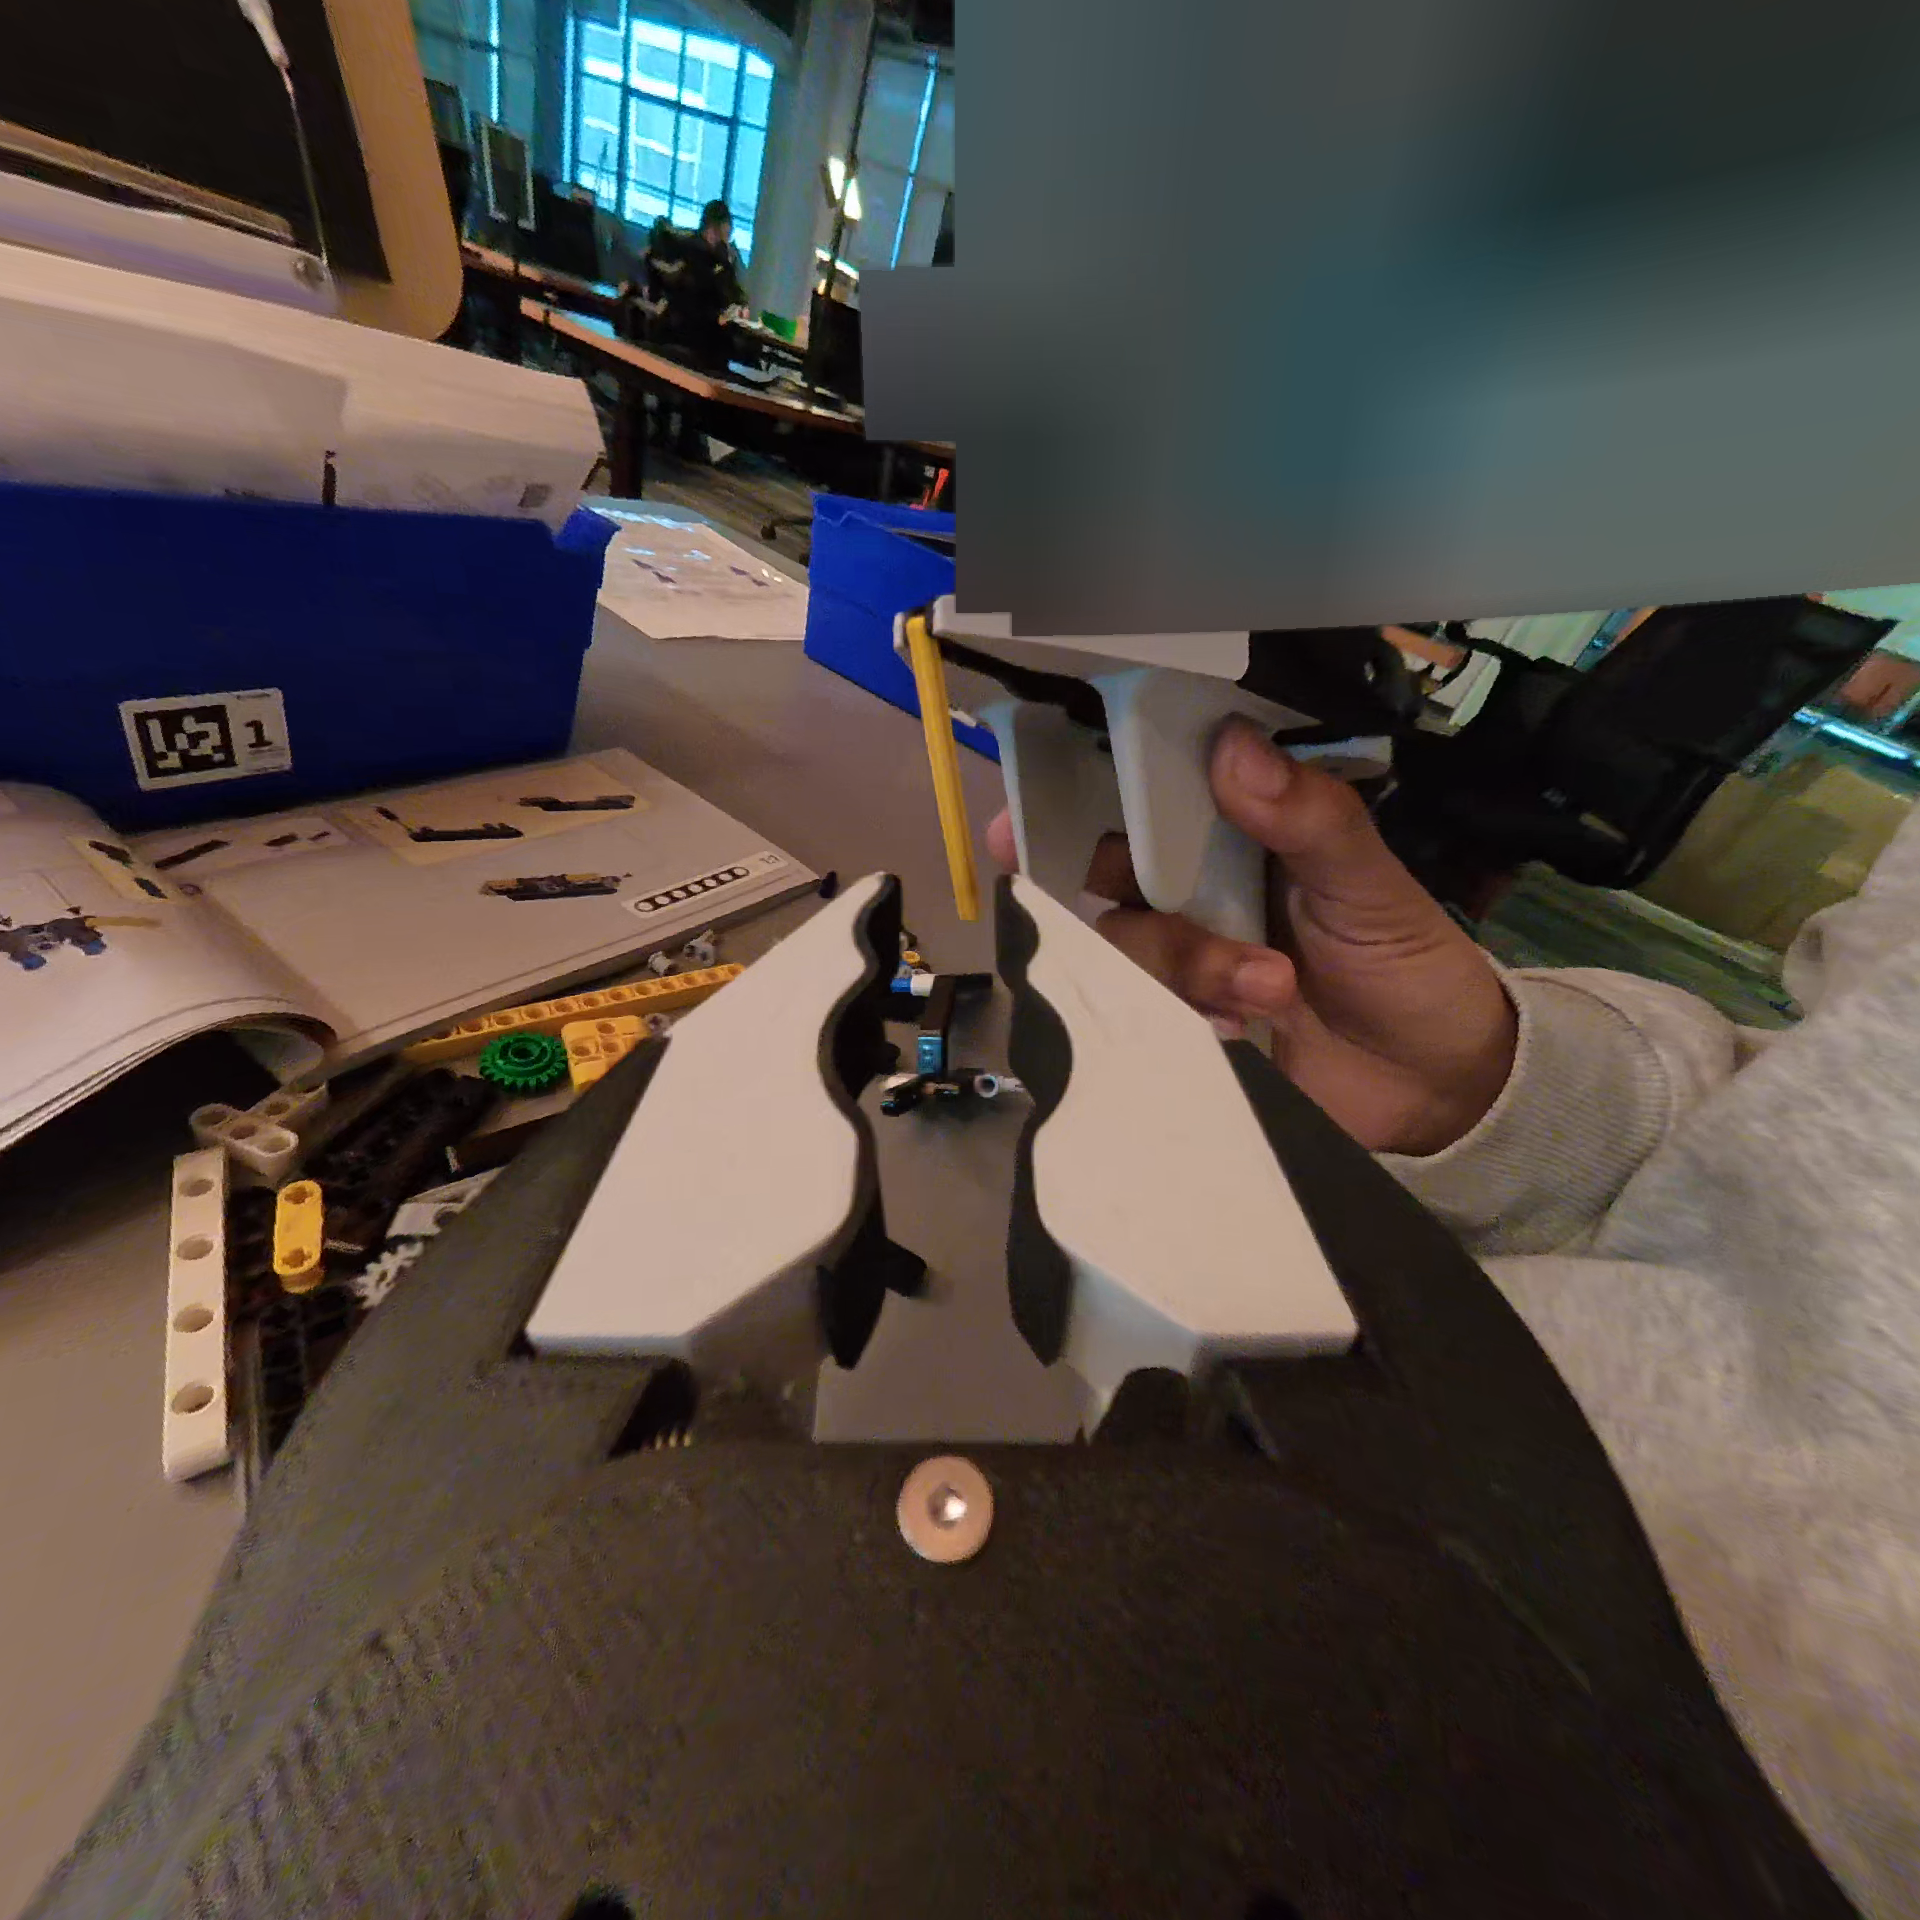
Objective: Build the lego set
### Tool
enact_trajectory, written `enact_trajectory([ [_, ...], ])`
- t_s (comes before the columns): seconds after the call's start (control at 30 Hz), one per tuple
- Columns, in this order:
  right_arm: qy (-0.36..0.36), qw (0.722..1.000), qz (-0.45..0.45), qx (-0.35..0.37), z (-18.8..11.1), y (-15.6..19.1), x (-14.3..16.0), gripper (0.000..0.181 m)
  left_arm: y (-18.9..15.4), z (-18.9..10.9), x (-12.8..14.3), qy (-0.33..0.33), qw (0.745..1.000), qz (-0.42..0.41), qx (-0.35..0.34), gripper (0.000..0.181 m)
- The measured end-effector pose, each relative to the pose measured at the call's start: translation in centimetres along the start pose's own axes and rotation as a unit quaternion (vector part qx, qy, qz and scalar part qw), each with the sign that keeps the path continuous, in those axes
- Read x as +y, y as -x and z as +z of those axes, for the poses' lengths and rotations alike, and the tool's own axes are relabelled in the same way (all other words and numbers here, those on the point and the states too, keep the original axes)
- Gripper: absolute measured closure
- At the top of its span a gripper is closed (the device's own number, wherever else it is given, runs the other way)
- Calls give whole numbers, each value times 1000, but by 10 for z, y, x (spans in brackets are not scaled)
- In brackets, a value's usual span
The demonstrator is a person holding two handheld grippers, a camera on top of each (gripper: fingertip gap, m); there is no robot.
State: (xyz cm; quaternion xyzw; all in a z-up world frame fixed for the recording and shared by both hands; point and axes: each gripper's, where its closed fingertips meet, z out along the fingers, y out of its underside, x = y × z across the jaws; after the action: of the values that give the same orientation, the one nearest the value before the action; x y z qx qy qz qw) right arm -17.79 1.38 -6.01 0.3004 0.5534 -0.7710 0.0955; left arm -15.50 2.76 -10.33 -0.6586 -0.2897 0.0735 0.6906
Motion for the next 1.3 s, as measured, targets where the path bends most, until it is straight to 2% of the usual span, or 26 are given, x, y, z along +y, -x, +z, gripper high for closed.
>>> enact_trajectory([
  [0.03, -2, 1000, 6, -4, 0, 0, 1, 180, -1, 0, 0, -2, 1000, -6, 6, 169],
  [0.27, 8, 1000, 15, -11, 3, -1, 12, 180, -4, 2, 8, 6, 999, -29, 27, 166],
  [0.4, 18, 1000, -6, -3, 2, -4, 13, 180, 3, 0, 7, 2, 999, -27, 17, 178],
  [0.63, 19, 995, -89, 27, -3, -9, 13, 180, 14, -5, 7, -2, 999, -33, 18, 178],
  [0.87, 23, 995, -91, 38, -4, -22, 16, 179, 21, -5, 11, 7, 1000, -20, 13, 178],
  [1.13, 20, 983, -164, 85, 0, -29, 11, 158, 38, -9, 5, -15, 998, -68, 2, 178],
  [1.3, 28, 974, -204, 92, 4, -29, 12, 157, 52, -11, 1, -34, 994, -100, -10, 178],
])
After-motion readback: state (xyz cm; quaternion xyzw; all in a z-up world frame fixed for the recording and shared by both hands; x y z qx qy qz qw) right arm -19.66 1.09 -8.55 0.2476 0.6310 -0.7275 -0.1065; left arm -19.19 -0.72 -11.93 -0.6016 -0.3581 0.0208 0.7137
